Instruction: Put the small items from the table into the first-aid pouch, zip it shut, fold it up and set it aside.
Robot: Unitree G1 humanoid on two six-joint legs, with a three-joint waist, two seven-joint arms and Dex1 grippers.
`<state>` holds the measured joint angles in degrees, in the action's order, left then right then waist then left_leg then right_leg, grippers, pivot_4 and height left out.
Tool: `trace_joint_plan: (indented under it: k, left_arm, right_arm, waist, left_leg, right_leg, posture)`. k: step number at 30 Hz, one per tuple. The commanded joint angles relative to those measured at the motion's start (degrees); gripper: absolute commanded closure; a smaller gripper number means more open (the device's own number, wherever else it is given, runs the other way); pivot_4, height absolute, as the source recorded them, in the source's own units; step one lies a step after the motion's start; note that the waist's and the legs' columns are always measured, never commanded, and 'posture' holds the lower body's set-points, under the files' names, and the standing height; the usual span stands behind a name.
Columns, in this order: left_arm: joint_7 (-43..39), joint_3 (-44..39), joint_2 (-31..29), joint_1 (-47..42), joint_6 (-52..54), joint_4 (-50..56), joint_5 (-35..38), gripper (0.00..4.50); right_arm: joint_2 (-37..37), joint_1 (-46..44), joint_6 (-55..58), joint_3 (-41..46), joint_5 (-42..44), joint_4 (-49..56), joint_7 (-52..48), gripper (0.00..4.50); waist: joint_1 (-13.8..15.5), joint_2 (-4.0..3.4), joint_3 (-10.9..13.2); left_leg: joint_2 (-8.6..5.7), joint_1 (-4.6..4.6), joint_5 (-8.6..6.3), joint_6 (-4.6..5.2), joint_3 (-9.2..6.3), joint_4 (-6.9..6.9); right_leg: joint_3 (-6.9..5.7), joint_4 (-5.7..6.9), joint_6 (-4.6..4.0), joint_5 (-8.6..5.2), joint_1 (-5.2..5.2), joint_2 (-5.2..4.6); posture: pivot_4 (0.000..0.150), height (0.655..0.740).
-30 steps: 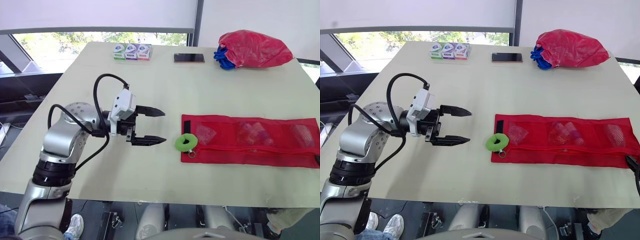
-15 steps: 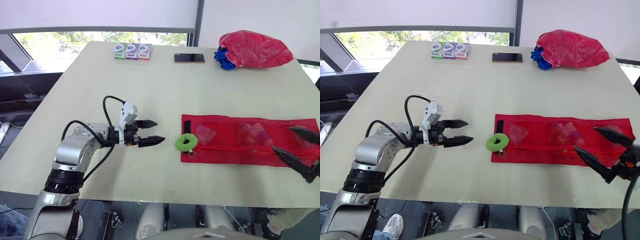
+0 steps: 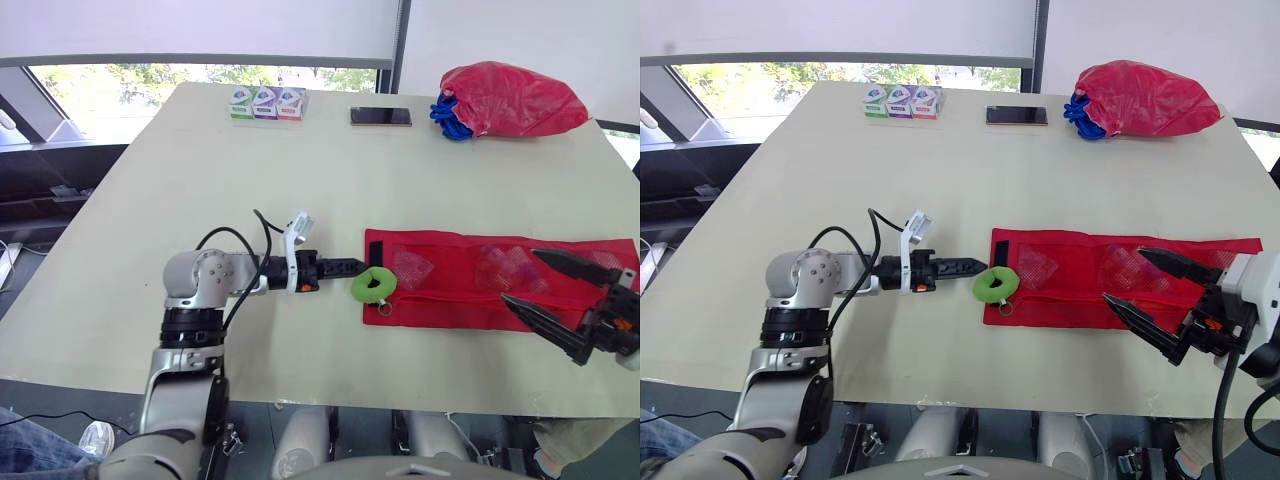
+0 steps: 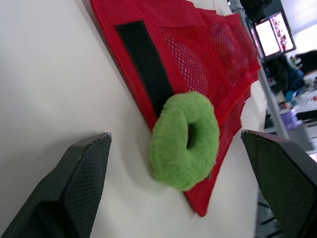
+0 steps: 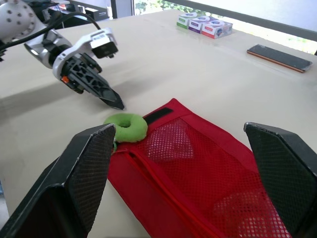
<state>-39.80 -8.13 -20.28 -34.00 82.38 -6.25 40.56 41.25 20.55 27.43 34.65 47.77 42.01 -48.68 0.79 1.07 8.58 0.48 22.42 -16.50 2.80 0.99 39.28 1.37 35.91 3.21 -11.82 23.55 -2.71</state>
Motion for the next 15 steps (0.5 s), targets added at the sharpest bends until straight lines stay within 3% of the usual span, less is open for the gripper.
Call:
trace_joint_plan:
  k: [1,5,15]
  left_arm:
    - [7.15,-6.23,5.70,-4.08,3.01,-7.27,-0.63,0.00]
    - [8.97,-3.08,7.50,-4.15,2.58,-7.98,-1.95,0.00]
    - [10.25,-4.93,11.34,-6.97,3.95,-13.74,-1.13,0.00]
  right_arm:
    - [-0.59,-0.05,-2.03,-0.78,-0.65,2.23,0.81,0.06]
    - [-0.82,-1.15,-2.21,-1.61,0.39,3.40,2.10,0.06]
    - [-0.33,-1.49,-1.49,-3.22,1.97,5.32,4.33,0.06]
  waist:
    - [0.22,0.01,-0.02]
    - [0.07,-0.01,-0.05]
    - [0.24,-0.07,-0.14]
  left_leg:
    - [-0.01,-0.01,0.00,0.00,-0.01,0.00]
    - [-0.09,0.03,0.00,-0.01,-0.07,0.04]
    - [-0.14,-0.01,0.01,-0.01,-0.13,0.04]
  right_leg:
    - [0.01,0.00,0.00,0.00,-0.02,-0.01]
    - [-0.02,-0.01,0.00,0.01,-0.03,-0.05]
    - [-0.06,-0.02,-0.01,0.00,-0.12,-0.12]
  posture:
    - [0.150,0.7400]
    - [0.150,0.7400]
    - [0.150,0.7400]
